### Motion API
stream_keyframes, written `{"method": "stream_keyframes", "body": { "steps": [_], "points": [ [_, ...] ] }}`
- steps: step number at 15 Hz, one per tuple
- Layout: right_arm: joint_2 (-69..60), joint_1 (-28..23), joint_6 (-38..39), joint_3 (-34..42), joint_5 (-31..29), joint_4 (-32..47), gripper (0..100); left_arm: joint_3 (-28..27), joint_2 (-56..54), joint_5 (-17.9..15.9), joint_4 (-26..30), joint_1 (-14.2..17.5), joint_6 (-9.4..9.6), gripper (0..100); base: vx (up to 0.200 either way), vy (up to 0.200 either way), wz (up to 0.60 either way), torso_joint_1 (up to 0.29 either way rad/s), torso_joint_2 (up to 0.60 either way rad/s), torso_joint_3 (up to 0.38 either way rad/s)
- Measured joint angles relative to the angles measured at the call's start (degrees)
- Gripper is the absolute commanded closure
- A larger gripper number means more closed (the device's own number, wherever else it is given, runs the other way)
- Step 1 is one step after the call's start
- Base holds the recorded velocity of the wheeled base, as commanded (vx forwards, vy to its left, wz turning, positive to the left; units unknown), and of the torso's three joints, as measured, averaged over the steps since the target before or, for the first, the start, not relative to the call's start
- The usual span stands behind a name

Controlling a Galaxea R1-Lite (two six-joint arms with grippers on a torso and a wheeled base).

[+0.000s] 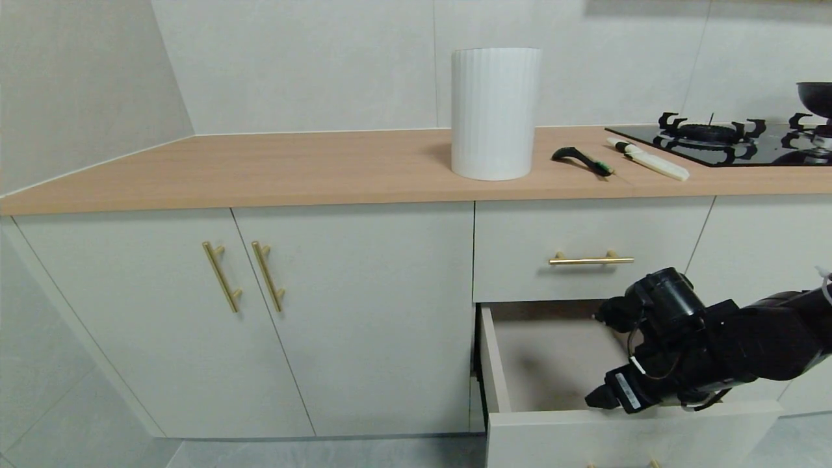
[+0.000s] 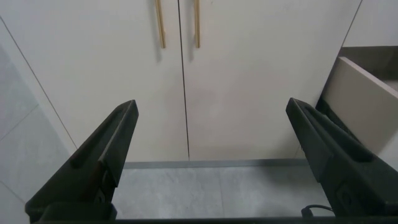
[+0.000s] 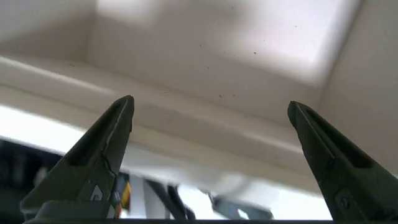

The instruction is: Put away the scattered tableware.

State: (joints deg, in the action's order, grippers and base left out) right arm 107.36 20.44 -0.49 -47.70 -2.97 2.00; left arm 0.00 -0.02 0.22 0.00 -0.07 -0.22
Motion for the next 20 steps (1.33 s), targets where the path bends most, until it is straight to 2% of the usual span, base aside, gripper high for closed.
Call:
{"method": "stream_keyframes", "body": {
  "steps": [8, 12, 14, 16, 20],
  "points": [
    [-4.50, 4.50, -7.85, -0.06, -0.09, 18.47, 0, 0.00, 0.00, 0.02, 0.00, -0.04, -0.02, 0, 0.000, 0.000, 0.00, 0.000, 0.00, 0.000],
    [-5.35, 5.38, -6.42, -1.50, -0.15, 18.74, 0, 0.00, 0.00, 0.00, 0.00, -0.02, -0.02, 0, 0.000, 0.000, 0.00, 0.000, 0.00, 0.000],
    [-5.63, 5.27, -2.08, -3.80, -0.04, 18.53, 0, 0.00, 0.00, 0.02, 0.00, 0.00, 0.00, 0, 0.000, 0.000, 0.00, 0.000, 0.00, 0.000],
    [-6.10, 5.05, 7.08, -7.50, 0.51, 18.31, 0, 0.00, 0.00, 0.02, 0.00, -0.02, -0.02, 0, 0.000, 0.000, 0.00, 0.000, 0.00, 0.000],
    [-7.84, 3.80, 9.81, -10.31, 0.63, 12.73, 0, 0.00, 0.00, 0.02, 0.00, 0.00, -0.02, 0, 0.000, 0.000, 0.00, 0.000, 0.00, 0.000]
  ]
}}
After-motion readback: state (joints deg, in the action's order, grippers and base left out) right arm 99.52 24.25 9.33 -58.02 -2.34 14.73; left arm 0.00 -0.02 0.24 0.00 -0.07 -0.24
